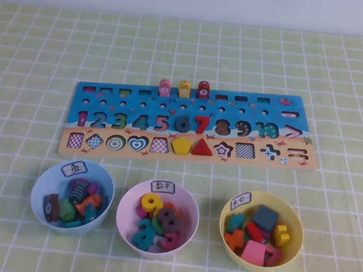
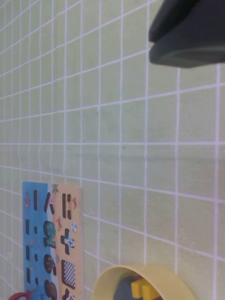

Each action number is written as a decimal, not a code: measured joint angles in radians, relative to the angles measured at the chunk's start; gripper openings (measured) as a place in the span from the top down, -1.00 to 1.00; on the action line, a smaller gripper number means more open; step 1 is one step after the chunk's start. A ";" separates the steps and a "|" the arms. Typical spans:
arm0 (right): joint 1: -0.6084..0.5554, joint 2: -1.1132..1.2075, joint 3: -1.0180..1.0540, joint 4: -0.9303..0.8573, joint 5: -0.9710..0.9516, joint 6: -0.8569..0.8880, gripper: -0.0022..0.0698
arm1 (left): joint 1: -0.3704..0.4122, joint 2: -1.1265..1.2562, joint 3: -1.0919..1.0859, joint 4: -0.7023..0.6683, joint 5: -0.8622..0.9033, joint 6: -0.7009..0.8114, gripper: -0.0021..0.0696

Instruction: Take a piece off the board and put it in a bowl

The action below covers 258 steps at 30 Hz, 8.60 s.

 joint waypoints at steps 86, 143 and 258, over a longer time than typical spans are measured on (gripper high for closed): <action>0.000 0.000 0.000 0.000 0.000 0.000 0.99 | 0.000 0.000 0.000 0.025 0.000 0.000 0.96; 0.000 0.000 0.000 0.000 0.000 0.000 0.99 | 0.000 0.032 -0.052 -0.524 -0.416 -0.021 0.96; 0.000 0.000 0.000 0.000 0.001 0.000 0.99 | -0.327 2.392 -2.188 -0.016 0.425 -0.049 -0.30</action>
